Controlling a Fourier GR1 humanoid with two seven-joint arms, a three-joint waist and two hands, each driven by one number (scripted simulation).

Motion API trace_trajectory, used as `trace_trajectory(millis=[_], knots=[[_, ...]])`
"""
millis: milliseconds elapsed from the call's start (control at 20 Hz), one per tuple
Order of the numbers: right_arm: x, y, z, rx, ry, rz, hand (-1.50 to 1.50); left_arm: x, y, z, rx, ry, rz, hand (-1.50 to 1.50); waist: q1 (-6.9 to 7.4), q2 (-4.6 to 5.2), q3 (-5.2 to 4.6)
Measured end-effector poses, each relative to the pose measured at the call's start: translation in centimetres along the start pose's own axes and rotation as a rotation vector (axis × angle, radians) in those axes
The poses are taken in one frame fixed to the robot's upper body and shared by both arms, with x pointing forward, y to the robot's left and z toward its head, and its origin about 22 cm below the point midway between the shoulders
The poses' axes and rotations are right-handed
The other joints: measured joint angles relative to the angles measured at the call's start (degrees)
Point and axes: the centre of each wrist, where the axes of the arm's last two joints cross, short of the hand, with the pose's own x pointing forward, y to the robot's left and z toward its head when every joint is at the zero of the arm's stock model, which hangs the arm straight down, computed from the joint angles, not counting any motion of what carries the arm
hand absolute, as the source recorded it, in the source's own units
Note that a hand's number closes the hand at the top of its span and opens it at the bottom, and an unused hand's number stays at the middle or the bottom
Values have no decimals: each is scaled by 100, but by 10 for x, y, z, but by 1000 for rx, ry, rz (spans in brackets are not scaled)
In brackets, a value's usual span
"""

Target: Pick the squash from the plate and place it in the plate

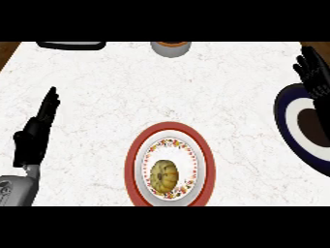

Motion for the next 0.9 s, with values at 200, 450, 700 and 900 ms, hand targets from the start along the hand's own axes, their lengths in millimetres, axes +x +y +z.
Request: trace_trajectory(millis=[200, 450, 700, 900], knots=[[39, 35, -17, 106, -94, 137, 150, -12, -21, 11, -45, 108, 78, 0, 60, 83, 161], [77, 51, -31, 154, -216, 539, -150, -30, -50, 29, -133, 283, 177, 0, 122, 89, 147], [82, 112, -21, 65, -310, 642, -150, -32, -68, 40, -179, 365, 269, 0, 14, 106, 238], [94, 158, -3, 98, -338, 672, -150, -20, -68, 45, -187, 400, 302, 0, -62, 113, 270]])
